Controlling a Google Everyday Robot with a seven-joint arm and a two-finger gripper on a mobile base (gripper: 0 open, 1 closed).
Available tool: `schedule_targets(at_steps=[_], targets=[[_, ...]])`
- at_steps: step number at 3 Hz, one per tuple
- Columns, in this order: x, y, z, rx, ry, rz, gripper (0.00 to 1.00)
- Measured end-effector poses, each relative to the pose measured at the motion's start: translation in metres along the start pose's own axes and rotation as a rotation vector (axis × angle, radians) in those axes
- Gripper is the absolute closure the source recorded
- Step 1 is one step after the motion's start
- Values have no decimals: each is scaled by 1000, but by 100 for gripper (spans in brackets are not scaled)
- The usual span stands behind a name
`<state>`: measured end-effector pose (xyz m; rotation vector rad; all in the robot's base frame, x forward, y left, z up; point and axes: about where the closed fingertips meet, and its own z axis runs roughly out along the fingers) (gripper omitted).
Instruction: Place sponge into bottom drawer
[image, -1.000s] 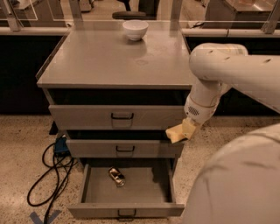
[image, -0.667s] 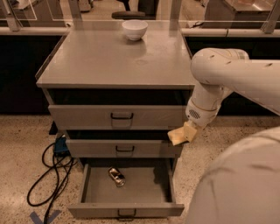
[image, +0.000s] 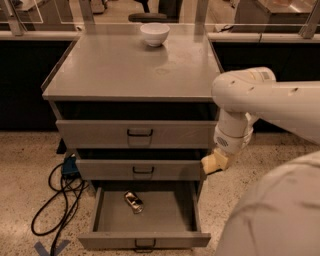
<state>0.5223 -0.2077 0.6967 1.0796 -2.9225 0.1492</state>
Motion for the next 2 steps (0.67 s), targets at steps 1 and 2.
schedule_targets(at_steps=[1, 2], targets=[[-11, 3, 58, 99, 55, 48, 100], [-24, -4, 66, 127, 7, 104, 100]])
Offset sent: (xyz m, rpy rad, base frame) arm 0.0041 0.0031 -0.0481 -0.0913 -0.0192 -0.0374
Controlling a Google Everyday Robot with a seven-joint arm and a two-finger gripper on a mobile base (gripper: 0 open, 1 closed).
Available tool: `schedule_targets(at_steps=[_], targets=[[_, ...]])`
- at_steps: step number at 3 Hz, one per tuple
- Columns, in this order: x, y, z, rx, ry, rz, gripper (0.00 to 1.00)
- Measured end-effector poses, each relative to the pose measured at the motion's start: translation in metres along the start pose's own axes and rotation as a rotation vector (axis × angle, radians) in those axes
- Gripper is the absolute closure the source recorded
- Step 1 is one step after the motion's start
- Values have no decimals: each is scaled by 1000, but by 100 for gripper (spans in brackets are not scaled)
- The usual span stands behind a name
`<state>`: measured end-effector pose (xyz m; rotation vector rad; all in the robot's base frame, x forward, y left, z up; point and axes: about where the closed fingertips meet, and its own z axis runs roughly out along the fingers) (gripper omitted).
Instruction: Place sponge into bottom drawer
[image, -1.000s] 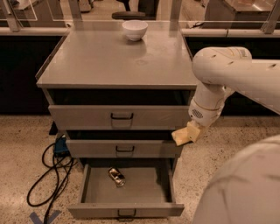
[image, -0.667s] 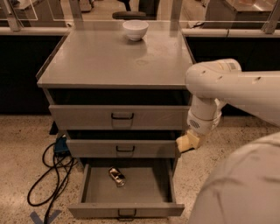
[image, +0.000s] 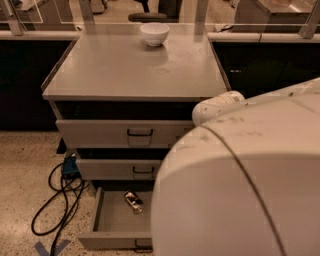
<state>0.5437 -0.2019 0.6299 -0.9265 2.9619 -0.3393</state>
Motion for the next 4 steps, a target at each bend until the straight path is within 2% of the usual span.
schedule_targets(at_steps=[1, 2, 3, 4], targets=[[3, -9, -1, 15, 8, 6, 100], [-16, -25, 23, 39, 5, 51, 100], [-36, -13, 69, -41, 64, 25, 100], [-48, 4, 100, -77, 110, -86, 100]])
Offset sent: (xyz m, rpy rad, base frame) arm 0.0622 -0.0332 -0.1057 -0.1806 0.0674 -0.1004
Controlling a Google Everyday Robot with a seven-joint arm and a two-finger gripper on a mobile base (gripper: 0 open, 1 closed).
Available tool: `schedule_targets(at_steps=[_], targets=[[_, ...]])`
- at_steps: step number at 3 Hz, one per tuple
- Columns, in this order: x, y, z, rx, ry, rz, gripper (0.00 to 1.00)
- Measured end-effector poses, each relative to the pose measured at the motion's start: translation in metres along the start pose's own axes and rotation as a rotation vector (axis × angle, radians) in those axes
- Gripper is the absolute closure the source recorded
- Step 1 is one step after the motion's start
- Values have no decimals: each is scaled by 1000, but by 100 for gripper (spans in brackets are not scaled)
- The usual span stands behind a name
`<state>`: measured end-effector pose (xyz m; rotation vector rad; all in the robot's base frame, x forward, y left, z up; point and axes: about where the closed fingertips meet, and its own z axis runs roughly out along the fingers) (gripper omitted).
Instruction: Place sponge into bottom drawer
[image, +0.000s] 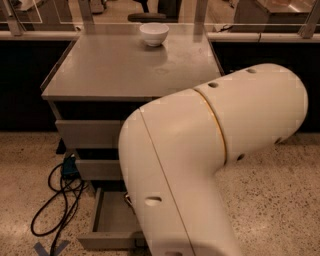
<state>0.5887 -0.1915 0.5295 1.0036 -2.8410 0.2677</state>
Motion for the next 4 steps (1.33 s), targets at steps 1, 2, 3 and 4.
schedule_targets(at_steps=[1, 2, 3, 4], targets=[[14, -12, 12, -19, 49, 40, 100], [-1, -11, 52, -84, 86, -4, 100], [-30, 29, 84, -152, 81, -189, 100], [-28, 29, 83, -152, 84, -188, 100]])
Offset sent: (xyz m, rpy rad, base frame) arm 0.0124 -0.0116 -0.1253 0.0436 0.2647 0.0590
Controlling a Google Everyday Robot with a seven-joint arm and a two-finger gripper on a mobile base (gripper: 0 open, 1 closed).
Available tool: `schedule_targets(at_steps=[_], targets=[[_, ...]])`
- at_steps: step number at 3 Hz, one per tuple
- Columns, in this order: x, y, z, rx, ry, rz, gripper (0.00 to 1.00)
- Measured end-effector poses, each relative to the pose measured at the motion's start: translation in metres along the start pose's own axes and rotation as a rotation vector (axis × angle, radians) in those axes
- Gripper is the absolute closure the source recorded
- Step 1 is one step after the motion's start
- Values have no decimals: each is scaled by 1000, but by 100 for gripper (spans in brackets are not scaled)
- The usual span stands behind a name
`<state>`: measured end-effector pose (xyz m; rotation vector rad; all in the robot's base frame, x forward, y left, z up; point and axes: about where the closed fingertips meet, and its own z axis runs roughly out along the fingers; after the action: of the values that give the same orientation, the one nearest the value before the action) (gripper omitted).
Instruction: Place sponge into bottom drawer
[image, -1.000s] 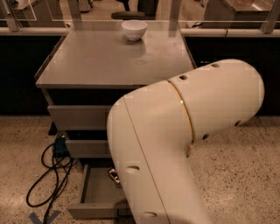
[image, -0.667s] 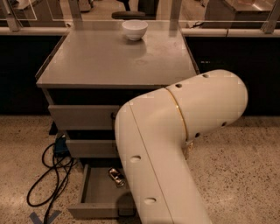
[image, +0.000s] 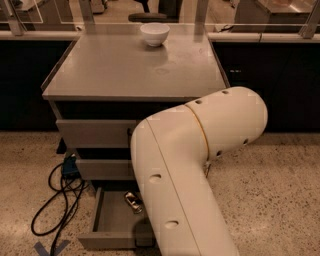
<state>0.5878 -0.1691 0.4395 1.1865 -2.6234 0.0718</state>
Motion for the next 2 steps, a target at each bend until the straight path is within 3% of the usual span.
schedule_targets(at_steps=[1, 2], targets=[[19, 12, -11, -7, 9, 29, 100], [62, 45, -48, -2, 12, 134, 100]])
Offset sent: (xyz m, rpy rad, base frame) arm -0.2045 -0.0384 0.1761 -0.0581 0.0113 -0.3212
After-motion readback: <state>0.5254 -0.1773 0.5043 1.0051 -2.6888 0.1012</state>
